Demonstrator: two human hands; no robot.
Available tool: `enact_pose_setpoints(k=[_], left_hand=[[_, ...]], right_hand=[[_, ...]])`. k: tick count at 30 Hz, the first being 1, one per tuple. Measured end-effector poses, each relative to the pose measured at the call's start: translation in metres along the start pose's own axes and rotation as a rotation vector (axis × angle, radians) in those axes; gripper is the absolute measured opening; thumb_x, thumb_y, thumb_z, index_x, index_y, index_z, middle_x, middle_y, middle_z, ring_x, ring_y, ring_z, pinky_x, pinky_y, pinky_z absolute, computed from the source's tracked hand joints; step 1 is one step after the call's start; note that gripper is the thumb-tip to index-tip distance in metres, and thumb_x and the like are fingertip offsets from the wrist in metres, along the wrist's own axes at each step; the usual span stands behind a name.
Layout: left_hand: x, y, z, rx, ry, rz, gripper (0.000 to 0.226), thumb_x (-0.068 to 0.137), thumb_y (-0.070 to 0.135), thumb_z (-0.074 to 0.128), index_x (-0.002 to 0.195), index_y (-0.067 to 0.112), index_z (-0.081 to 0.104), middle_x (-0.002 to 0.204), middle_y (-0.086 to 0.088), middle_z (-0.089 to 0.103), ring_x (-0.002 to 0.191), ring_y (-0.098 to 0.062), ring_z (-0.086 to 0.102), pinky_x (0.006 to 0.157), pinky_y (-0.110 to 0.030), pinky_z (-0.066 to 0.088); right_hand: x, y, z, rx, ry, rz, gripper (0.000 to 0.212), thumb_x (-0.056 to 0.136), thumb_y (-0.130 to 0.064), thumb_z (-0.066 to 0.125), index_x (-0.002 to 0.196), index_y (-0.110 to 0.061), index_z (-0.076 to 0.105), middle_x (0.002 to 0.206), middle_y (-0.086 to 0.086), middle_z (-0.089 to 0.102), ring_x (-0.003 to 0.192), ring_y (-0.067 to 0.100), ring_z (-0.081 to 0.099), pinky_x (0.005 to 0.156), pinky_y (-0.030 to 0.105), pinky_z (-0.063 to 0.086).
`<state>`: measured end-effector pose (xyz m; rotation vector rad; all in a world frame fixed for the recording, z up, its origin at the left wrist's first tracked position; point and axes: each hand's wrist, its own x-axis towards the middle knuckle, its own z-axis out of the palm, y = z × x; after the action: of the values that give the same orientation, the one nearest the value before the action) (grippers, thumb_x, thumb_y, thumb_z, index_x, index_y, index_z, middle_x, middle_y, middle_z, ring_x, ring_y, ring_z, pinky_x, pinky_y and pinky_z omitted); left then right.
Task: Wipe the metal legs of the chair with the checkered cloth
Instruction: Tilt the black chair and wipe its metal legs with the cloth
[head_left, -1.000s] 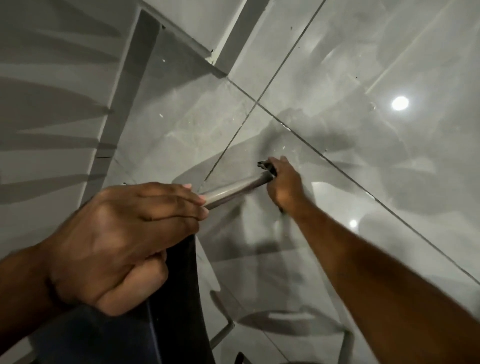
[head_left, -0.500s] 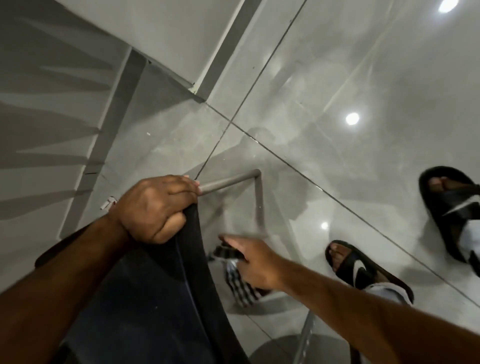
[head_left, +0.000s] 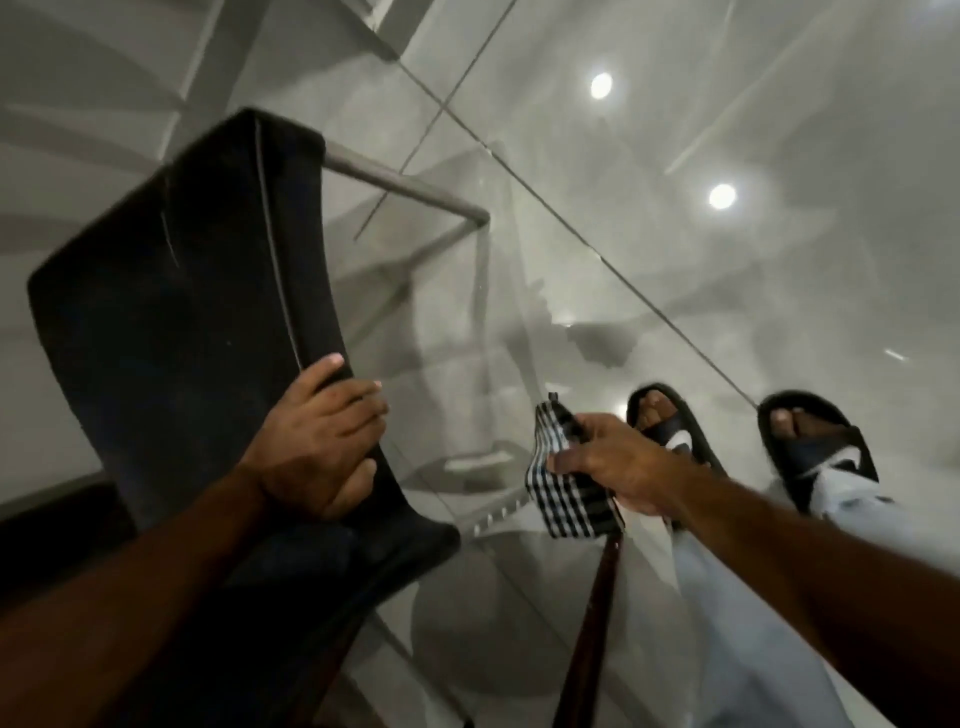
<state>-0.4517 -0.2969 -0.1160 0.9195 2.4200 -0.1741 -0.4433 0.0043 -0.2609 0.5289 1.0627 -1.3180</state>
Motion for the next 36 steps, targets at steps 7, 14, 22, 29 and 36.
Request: enact_pose_setpoints(k=[7, 14, 22, 29, 36], left_hand=[[-0.010, 0.030, 0.010, 0.069, -0.224, 0.329, 0.056, 0.096, 0.042, 0.031, 0.099, 0.011, 0.078, 0.103, -0.010, 0.079, 0.096, -0.027, 0.074, 0.097, -0.041, 0.053], [0.002, 0.030, 0.005, 0.100, -0.305, 0.458, 0.051, 0.094, 0.039, 0.036, 0.104, 0.009, 0.076, 0.105, -0.014, 0.078, 0.097, -0.030, 0.074, 0.088, -0.043, 0.060], [0.004, 0.032, 0.009, 0.112, -0.247, 0.530, 0.050, 0.092, 0.038, 0.041, 0.101, 0.003, 0.076, 0.100, -0.018, 0.079, 0.094, -0.031, 0.075, 0.086, -0.043, 0.061], [-0.002, 0.024, 0.023, 0.105, -0.234, 0.504, 0.053, 0.098, 0.036, 0.034, 0.108, 0.001, 0.072, 0.108, -0.021, 0.076, 0.101, -0.035, 0.073, 0.092, -0.046, 0.053], [-0.025, 0.015, 0.040, 0.056, -0.318, 0.337, 0.051, 0.095, 0.040, 0.037, 0.128, 0.007, 0.058, 0.126, -0.018, 0.068, 0.123, -0.032, 0.057, 0.115, -0.043, 0.033]], right_hand=[[-0.022, 0.077, 0.023, -0.045, 0.119, -0.088, 0.052, 0.092, 0.000, 0.058, 0.131, -0.033, 0.056, 0.109, 0.012, 0.070, 0.083, 0.023, 0.065, 0.071, 0.031, 0.056], [-0.037, 0.117, 0.124, -0.379, 0.354, -0.579, 0.079, 0.093, 0.006, 0.051, 0.153, -0.030, 0.015, 0.156, 0.006, 0.035, 0.139, 0.018, 0.042, 0.106, 0.028, 0.047], [-0.005, 0.150, 0.197, -0.255, 0.594, -0.700, 0.092, 0.078, 0.022, 0.050, 0.150, -0.031, 0.028, 0.163, -0.004, 0.015, 0.152, 0.015, 0.005, 0.113, 0.009, 0.013], [0.113, 0.213, 0.142, -0.355, 0.775, -0.559, 0.071, 0.083, 0.018, 0.043, 0.146, -0.014, 0.040, 0.158, 0.015, 0.031, 0.148, 0.040, 0.019, 0.118, 0.046, 0.027], [0.202, 0.211, 0.042, -0.888, 0.359, -0.063, 0.042, 0.097, -0.020, 0.046, 0.139, -0.023, 0.046, 0.133, 0.015, 0.052, 0.122, 0.033, 0.052, 0.105, 0.042, 0.044]])
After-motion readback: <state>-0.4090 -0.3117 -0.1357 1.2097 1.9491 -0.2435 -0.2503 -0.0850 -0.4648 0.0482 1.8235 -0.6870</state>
